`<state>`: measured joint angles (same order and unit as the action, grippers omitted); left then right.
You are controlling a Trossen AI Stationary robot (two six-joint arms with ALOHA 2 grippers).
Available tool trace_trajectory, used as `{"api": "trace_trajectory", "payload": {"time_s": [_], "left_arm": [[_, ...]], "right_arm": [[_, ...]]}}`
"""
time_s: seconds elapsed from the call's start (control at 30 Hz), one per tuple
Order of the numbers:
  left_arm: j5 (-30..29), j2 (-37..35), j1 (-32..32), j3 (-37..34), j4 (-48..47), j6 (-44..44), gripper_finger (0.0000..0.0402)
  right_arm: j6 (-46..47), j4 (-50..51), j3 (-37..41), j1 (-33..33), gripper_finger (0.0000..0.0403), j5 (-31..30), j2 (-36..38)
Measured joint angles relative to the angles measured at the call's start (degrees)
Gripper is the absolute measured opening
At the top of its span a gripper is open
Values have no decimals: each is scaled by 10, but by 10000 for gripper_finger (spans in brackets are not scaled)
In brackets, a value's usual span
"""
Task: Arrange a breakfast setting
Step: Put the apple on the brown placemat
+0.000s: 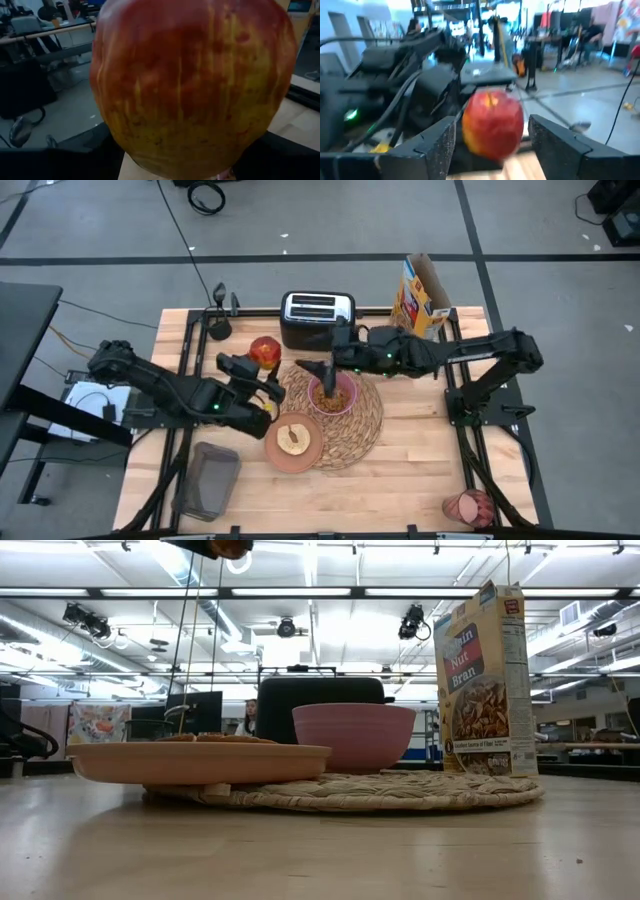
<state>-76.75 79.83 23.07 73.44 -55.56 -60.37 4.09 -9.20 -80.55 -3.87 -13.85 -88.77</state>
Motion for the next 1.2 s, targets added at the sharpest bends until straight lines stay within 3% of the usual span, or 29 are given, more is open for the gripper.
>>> {"api": "trace_trajectory", "payload": {"time_s": [0.2, 0.33, 0.57, 0.67, 0.87, 1.0, 1.07, 1.2], "left_arm": [[21, -1, -29, 0, 10, 27, 286], [77, -9, -71, 0, 32, 73, 285], [168, -72, -153, 0, 202, 288, 285], [244, -108, -193, 0, 298, 385, 285], [488, -138, -269, 1, 499, 520, 285], [595, -134, -299, 0, 612, 559, 285], [602, -126, -308, 1, 655, 572, 285], [535, -89, -317, 0, 705, 614, 285]], "right_arm": [[-13, -33, -10, 21, 224, 13, -35], [-13, -27, -48, 37, 213, 12, -56], [-13, 41, -93, 75, 211, 7, -43], [-13, 41, -96, 88, 216, 12, -14], [-22, 62, -94, 101, 265, 20, 27], [-41, 39, -96, 101, 320, 34, 56], [-61, 42, -95, 99, 345, 34, 64], [-117, 36, -95, 81, 381, -3, 74]]}}
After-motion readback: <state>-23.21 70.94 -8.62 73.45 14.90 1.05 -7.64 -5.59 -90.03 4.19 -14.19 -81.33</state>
